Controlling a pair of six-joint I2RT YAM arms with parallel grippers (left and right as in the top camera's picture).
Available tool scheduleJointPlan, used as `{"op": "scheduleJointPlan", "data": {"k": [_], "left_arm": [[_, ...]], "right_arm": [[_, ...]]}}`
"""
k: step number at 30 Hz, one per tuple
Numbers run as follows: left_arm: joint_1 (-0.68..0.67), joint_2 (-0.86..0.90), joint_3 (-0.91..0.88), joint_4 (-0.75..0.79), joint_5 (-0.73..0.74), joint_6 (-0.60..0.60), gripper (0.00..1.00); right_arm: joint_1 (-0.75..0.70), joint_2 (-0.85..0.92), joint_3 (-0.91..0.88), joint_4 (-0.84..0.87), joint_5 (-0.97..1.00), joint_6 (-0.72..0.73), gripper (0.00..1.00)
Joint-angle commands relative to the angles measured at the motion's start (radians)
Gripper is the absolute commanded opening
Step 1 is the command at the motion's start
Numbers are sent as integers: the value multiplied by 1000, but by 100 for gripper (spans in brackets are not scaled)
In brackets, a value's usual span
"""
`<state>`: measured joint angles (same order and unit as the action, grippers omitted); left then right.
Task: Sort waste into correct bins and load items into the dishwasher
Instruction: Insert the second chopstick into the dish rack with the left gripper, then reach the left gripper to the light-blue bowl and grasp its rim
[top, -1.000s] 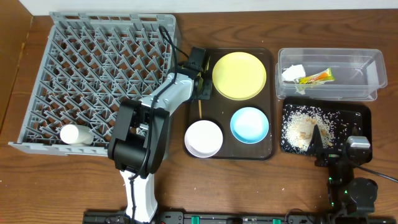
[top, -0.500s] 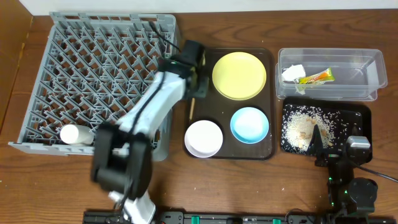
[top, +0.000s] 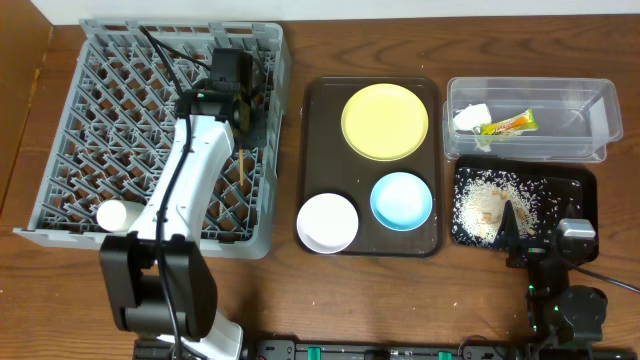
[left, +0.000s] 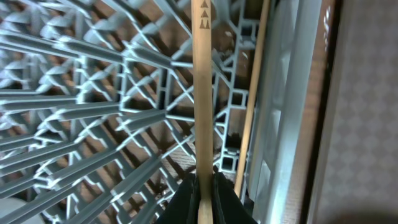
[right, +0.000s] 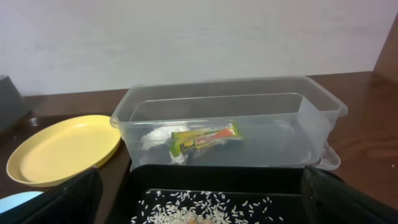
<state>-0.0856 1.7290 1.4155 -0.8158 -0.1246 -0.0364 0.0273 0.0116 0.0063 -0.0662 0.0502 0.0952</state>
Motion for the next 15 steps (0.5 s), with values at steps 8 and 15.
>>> {"op": "scheduleJointPlan", "data": {"k": [8,15], "left_arm": [[-9,16,12,-1,134,120,59],[-77,-21,64,98,536,-15,59]], "right_arm": [[-7,-5,-1,-4,-3,4,99],[-7,-5,-1,-5,-3,4,99]]}}
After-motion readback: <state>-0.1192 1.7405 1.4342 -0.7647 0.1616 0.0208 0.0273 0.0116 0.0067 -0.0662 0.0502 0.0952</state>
